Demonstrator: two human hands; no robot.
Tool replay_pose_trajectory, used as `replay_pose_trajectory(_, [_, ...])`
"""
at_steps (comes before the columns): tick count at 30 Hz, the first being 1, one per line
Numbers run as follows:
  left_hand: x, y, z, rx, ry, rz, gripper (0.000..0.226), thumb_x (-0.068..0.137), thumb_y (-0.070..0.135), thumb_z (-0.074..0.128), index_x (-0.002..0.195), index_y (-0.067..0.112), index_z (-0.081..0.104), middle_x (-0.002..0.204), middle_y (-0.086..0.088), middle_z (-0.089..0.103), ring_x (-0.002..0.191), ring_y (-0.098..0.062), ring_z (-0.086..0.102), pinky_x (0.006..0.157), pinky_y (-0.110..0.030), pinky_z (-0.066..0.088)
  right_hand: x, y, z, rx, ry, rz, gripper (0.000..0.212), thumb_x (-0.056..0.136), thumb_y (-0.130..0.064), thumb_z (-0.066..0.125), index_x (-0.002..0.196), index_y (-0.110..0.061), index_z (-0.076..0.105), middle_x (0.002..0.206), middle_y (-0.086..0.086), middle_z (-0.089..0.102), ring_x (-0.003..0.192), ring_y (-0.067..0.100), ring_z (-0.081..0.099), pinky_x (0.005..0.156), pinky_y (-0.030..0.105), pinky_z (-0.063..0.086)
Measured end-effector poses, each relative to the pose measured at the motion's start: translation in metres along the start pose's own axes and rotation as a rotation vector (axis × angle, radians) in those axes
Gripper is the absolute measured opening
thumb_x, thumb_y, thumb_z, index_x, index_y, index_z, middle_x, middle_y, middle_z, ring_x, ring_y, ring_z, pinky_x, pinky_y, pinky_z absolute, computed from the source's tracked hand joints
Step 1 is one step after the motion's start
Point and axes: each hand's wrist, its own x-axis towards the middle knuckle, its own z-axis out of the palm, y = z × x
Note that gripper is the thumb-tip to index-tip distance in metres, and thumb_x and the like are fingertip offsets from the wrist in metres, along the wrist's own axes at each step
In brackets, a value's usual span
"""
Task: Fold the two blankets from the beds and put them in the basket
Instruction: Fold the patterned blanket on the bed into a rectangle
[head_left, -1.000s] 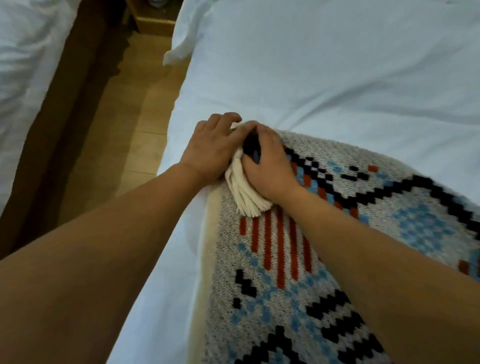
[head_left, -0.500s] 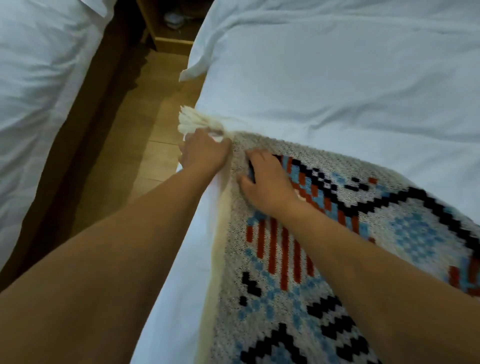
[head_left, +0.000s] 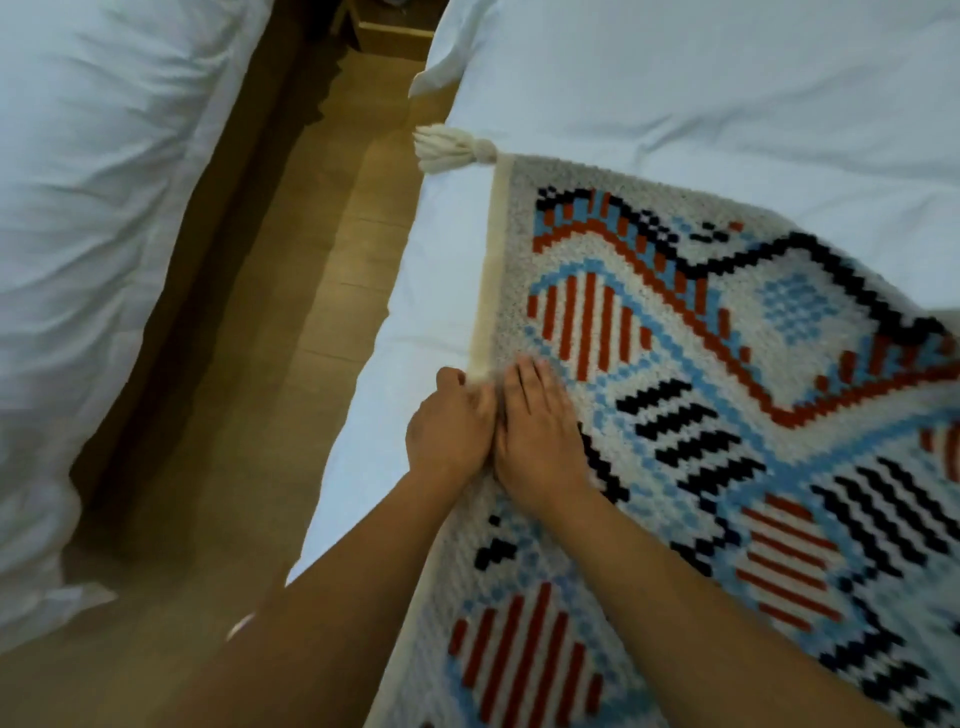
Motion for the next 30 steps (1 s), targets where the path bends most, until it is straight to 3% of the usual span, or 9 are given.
replay_pose_trajectory(4, [-0.082, -0.050, 0.005, -0.008, -0.028, 0.038, 0.025, 0.093, 0.040, 0.042, 0.084, 0.017, 0.040, 0.075, -0.003, 0.056, 0.069, -0.024, 0.054, 0.058, -0.031, 0.034, -0.092, -0.021, 0.029, -0.048, -0.060, -0.017, 0.066, 0.097, -0.030, 0.026, 0.141, -0.010, -0.020, 0.153, 0.007, -0.021, 0.141, 0.022, -0.022, 0.111, 0.029, -0.019])
replay_pose_trajectory(6, [-0.107, -0.073, 0.003, 0.019, -0.008, 0.058, 0.025, 0.097, 0.037, 0.037, 0.084, 0.016, 0.038, 0.071, -0.001, 0.052, 0.074, -0.030, 0.058, 0.060, -0.032, 0.036, -0.126, -0.030, 0.044, -0.064, -0.071, 0.004, 0.063, 0.099, -0.034, 0.020, 0.135, -0.014, -0.027, 0.149, 0.003, -0.026, 0.139, 0.020, -0.027, 0.110, 0.028, -0.022])
replay_pose_trajectory(9, [-0.121, -0.110, -0.013, 0.029, 0.050, -0.025, 0.027, 0.099, 0.034, 0.032, 0.096, 0.009, 0.041, 0.087, -0.017, 0.062, 0.084, -0.038, 0.060, 0.065, -0.035, 0.038, -0.170, -0.050, 0.064, -0.097, -0.158, -0.025, 0.061, 0.098, -0.041, 0.015, 0.134, -0.015, -0.026, 0.145, 0.000, -0.029, 0.128, 0.019, -0.039, 0.106, 0.032, -0.028])
replay_pose_trajectory(11, [-0.132, -0.139, -0.025, 0.029, 0.093, -0.057, 0.026, 0.098, 0.034, 0.033, 0.096, 0.008, 0.040, 0.091, -0.021, 0.064, 0.085, -0.039, 0.060, 0.064, -0.035, 0.037, -0.204, -0.070, 0.076, -0.191, -0.190, -0.099, 0.062, 0.095, -0.044, 0.021, 0.144, -0.010, 0.003, 0.154, 0.006, 0.002, 0.142, 0.024, -0.008, 0.116, 0.043, -0.002])
replay_pose_trajectory(13, [-0.143, -0.151, -0.029, -0.002, 0.069, -0.038, 0.026, 0.096, 0.036, 0.040, 0.096, 0.010, 0.041, 0.089, -0.018, 0.064, 0.084, -0.036, 0.060, 0.063, -0.033, 0.036, -0.227, -0.084, 0.079, -0.218, -0.110, -0.048, 0.061, 0.090, -0.046, 0.034, 0.138, -0.009, 0.038, 0.146, 0.009, 0.039, 0.136, 0.022, 0.034, 0.110, 0.039, 0.030])
replay_pose_trajectory(17, [-0.185, -0.160, -0.027, -0.072, -0.098, 0.056, 0.038, 0.092, 0.044, 0.046, 0.114, 0.013, 0.043, 0.100, -0.011, 0.065, 0.087, -0.028, 0.061, 0.069, -0.030, 0.041, -0.247, -0.086, 0.084, -0.101, -0.181, -0.007, 0.065, 0.098, -0.042, 0.021, 0.146, -0.012, -0.011, 0.157, 0.006, -0.014, 0.144, 0.020, -0.014, 0.114, 0.031, -0.012])
replay_pose_trajectory(20, [-0.230, -0.183, -0.021, -0.001, -0.129, 0.056, 0.044, 0.089, 0.048, 0.049, 0.115, 0.013, 0.044, 0.103, -0.008, 0.065, 0.091, -0.029, 0.062, 0.074, -0.032, 0.045, -0.268, -0.086, 0.076, -0.112, -0.135, -0.042, 0.068, 0.098, -0.038, 0.026, 0.145, -0.010, -0.013, 0.156, 0.009, -0.016, 0.144, 0.020, -0.015, 0.112, 0.030, -0.015])
replay_pose_trajectory(25, [-0.278, -0.232, -0.014, 0.127, -0.146, -0.026, 0.029, 0.096, 0.041, 0.036, 0.087, 0.014, 0.036, 0.089, -0.017, 0.063, 0.087, -0.037, 0.060, 0.068, -0.037, 0.040, -0.317, -0.080, 0.089, -0.153, -0.193, -0.017, 0.071, 0.097, -0.042, 0.028, 0.145, -0.010, -0.014, 0.156, 0.008, -0.018, 0.143, 0.022, -0.019, 0.112, 0.032, -0.013])
replay_pose_trajectory(30, [-0.307, -0.268, -0.024, 0.288, -0.038, -0.073, 0.033, 0.098, 0.042, 0.027, 0.100, 0.011, 0.041, 0.097, -0.016, 0.064, 0.088, -0.035, 0.061, 0.070, -0.039, 0.046, -0.354, -0.083, 0.113, -0.221, -0.325, -0.108, 0.071, 0.097, -0.045, 0.024, 0.145, -0.011, -0.016, 0.155, 0.007, -0.021, 0.142, 0.024, -0.021, 0.110, 0.033, -0.017])
